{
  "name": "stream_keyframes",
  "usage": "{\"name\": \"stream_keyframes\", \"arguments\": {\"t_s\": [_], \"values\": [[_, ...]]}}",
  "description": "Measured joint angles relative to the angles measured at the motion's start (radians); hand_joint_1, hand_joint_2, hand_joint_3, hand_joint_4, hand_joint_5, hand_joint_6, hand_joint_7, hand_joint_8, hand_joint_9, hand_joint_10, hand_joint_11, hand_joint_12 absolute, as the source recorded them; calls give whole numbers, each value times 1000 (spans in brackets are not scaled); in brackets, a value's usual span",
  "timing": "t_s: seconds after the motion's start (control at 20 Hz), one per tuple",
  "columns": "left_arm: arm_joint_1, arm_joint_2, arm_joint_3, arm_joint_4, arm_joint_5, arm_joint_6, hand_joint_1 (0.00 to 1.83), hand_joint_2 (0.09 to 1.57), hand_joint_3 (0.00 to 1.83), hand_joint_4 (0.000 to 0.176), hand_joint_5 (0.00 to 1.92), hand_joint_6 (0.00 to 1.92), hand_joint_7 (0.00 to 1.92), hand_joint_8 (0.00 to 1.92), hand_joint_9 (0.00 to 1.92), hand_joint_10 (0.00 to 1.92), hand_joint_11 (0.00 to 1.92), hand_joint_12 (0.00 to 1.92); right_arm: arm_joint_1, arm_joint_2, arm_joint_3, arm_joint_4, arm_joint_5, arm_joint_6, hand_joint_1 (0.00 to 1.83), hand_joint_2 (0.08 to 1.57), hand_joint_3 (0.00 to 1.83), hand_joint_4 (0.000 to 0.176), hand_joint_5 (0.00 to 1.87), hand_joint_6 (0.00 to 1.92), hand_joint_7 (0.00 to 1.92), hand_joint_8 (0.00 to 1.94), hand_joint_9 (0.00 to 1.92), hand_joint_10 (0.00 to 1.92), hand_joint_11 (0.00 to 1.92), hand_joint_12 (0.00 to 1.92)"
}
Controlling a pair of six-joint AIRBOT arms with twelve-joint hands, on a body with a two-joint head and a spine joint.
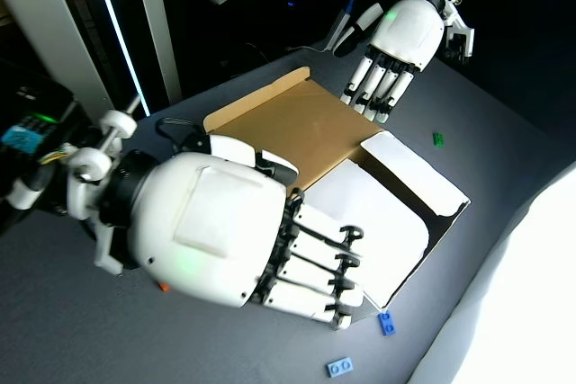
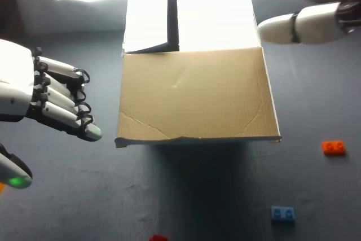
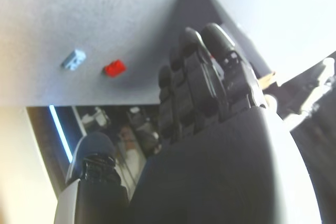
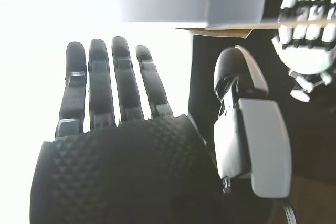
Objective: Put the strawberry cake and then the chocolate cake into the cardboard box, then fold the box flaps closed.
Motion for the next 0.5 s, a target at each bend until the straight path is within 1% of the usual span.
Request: {"name": "stream_keyframes", "arguments": {"t_s": [0.05,0.1,0.2,0.3,0.35,0.4,0.45,0.5], "values": [[0,7,-14,-2,-1,0,5,1218,1,19,311,0,454,2,499,2,14,1213,0,18,0,0,-4,8,97,1206,2,0,240,5,282,6,270,5,0,795],[0,10,-24,-6,-5,0,32,1216,0,18,319,3,460,3,499,2,7,1216,-7,37,-2,0,-2,20,99,1204,1,0,250,7,296,7,279,7,0,849],[2,17,-51,-11,-9,3,16,1221,2,16,327,5,470,6,502,3,6,1211,-47,89,-21,0,42,28,54,1218,4,0,227,0,258,0,244,0,0,790],[30,22,-85,-31,-8,6,0,1221,2,19,320,2,454,0,495,0,9,1206,-107,147,-56,7,78,29,33,1214,1,0,238,6,268,4,242,2,0,797],[42,22,-106,-37,-6,8,0,1220,1,13,334,4,476,4,509,4,36,1180,-147,179,-81,67,100,29,42,1219,3,0,230,2,262,1,232,0,0,798],[48,22,-119,-40,-8,8,0,1220,1,13,334,4,476,4,509,4,36,1180,-169,199,-100,114,109,29,42,1219,3,0,230,2,262,1,232,0,0,798],[54,29,-147,-42,-10,9,2,1216,0,15,348,8,467,0,507,2,48,1175,-218,234,-133,189,134,29,41,1218,3,0,227,3,264,2,228,0,0,794],[58,35,-162,-55,-9,9,20,1214,0,15,347,7,462,0,505,1,46,1171,-253,253,-151,227,158,29,44,1217,1,0,232,4,281,6,240,5,0,818]]}}
